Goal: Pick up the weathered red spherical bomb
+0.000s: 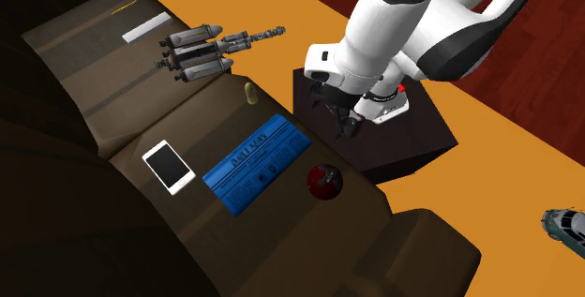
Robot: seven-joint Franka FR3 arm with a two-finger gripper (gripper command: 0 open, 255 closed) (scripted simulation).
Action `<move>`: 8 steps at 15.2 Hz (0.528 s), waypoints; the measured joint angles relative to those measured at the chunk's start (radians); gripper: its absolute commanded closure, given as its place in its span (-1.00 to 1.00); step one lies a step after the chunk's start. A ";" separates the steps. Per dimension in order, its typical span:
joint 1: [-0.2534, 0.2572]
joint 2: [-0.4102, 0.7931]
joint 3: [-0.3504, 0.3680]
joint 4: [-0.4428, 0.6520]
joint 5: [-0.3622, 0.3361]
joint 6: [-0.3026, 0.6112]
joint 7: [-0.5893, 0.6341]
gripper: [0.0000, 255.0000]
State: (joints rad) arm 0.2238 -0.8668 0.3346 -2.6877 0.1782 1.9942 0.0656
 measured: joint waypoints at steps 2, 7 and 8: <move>0.021 0.029 0.053 -0.016 0.018 0.059 0.030 -1.00; 0.050 0.138 0.195 -0.054 0.045 0.240 0.105 -1.00; 0.047 0.172 0.228 -0.048 0.044 0.275 0.124 -1.00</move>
State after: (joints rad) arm 0.2709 -0.6948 0.5628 -2.7353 0.2218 2.2692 0.1898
